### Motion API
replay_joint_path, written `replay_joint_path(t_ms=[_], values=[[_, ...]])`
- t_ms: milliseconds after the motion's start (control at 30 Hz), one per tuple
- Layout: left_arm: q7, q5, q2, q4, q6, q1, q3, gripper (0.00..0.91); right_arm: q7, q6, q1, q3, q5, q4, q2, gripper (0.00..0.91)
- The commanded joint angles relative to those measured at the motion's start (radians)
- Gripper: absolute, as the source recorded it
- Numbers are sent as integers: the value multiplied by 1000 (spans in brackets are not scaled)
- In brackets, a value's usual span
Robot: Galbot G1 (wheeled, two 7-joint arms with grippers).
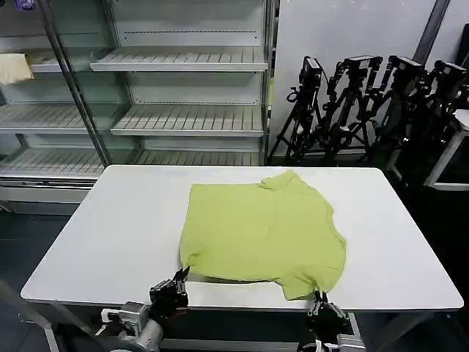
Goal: Fold and organize the clothes.
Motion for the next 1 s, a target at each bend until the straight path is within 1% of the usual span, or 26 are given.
replay_joint_path(t_ms=[33, 133, 233, 367, 600, 867, 1000], values=[[9, -48, 15, -29, -7, -20, -19, 30, -12, 52, 36, 42, 39, 53, -28, 0], [17, -84, 29, -19, -9, -46, -21, 30, -16, 53, 77, 70, 76, 34, -52, 0], [25, -111, 42, 3, -39, -77, -13, 30, -19, 52, 120, 87, 108, 9, -83, 0], [23, -129, 59, 57, -46, -145, -5, 30, -18, 49, 180, 97, 139, -47, -123, 0], [23, -139, 88, 150, -46, -253, 17, 30, -6, 16, 319, 100, 226, -162, -197, 0], [19, -142, 106, 237, -43, -350, 48, 30, -5, -19, 461, 72, 272, -280, -250, 0], [14, -140, 110, 274, -43, -381, 63, 30, -7, -23, 513, 52, 275, -335, -266, 0]])
